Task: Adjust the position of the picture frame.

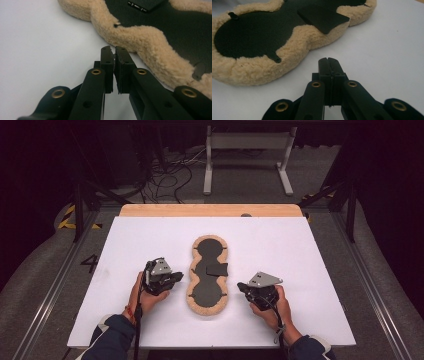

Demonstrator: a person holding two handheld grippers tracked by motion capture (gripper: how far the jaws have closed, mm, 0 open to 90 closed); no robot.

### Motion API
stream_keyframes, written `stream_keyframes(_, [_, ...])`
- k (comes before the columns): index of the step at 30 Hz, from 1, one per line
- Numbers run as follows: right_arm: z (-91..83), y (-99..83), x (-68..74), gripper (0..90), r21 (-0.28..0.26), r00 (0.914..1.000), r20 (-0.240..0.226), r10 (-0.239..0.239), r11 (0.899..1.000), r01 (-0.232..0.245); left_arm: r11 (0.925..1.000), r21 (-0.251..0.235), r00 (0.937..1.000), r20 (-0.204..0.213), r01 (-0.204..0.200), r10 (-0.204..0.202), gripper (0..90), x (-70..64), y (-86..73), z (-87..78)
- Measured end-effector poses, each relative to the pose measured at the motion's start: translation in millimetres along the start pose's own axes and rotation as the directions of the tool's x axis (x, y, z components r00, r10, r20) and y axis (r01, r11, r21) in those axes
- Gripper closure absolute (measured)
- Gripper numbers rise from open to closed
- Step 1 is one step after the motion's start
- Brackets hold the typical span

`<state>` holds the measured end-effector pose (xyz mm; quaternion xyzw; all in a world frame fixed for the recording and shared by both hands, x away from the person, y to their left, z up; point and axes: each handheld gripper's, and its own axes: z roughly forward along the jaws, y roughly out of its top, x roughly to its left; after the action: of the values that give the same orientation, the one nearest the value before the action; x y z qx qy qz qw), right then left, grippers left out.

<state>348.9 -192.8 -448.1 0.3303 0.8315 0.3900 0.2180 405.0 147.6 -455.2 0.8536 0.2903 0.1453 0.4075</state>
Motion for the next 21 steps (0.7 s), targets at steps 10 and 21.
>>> stream_keyframes(10, [17.8, 8.1, 0.4, 90.0, 0.041, 0.9998, -0.005, -0.017, 0.999, 0.017, 0.9977, 0.038, 0.9985, 0.001, -0.055, 0.055, 88.0, 4.0, 8.8, 21.6])
stream_keyframes(21, [29.7, 9.8, 4.9, 90.0, 0.08, 0.9981, -0.047, -0.039, 0.996, 0.043, 0.9974, 0.067, 0.9995, -0.017, 0.027, -0.026, 85.7, 18.7, 23.0, 43.7])
